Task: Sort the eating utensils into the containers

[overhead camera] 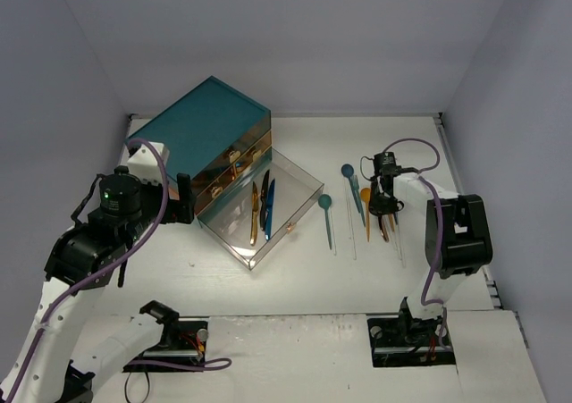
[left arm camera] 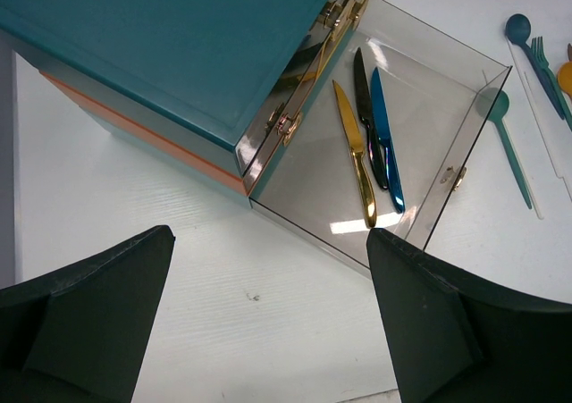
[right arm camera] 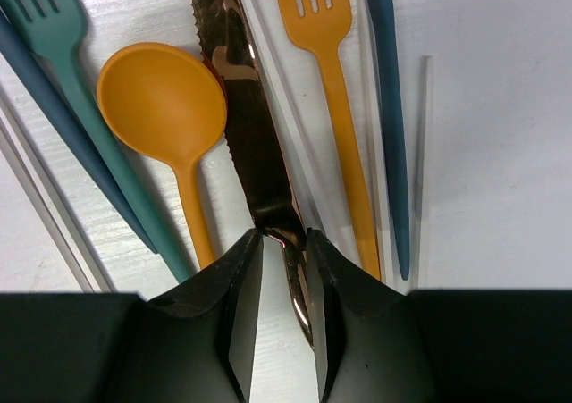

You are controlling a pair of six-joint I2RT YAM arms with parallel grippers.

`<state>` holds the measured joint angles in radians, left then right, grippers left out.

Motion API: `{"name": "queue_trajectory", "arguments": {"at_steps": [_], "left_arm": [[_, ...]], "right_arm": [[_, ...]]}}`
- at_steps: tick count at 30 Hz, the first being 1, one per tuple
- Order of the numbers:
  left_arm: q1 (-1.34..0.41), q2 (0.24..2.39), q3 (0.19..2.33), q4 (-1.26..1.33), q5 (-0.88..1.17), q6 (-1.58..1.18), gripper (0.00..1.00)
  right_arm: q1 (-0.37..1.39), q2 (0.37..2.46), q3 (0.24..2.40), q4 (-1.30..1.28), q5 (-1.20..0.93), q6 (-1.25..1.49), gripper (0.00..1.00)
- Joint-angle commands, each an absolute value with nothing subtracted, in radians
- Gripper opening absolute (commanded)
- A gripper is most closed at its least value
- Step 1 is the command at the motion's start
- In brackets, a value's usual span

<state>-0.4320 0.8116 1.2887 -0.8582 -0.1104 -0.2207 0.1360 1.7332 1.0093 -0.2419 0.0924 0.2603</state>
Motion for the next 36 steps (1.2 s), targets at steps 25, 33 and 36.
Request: {"name": "queue_trajectory", "arguments": {"at_steps": [25, 33, 36], "left_arm": [[-0.437, 0.786, 1.276, -0.818, -0.105, -0.233, 0.88], [-0.437, 0.781, 1.276, -0.819, -0.101, -0.235, 0.88], [-0.437, 0.780, 1.277, -0.820, -0.101, -0.236, 0.88]], "right_arm": [[0.130, 1.785, 0.939, -0.264, 0.057, 0.326, 0.04], [0.127, 1.726, 0.948, -0.277, 0.120, 0.359, 0.00], [0.128, 1.674, 0.961, -0.284, 0.120, 0.366, 0.00]]}}
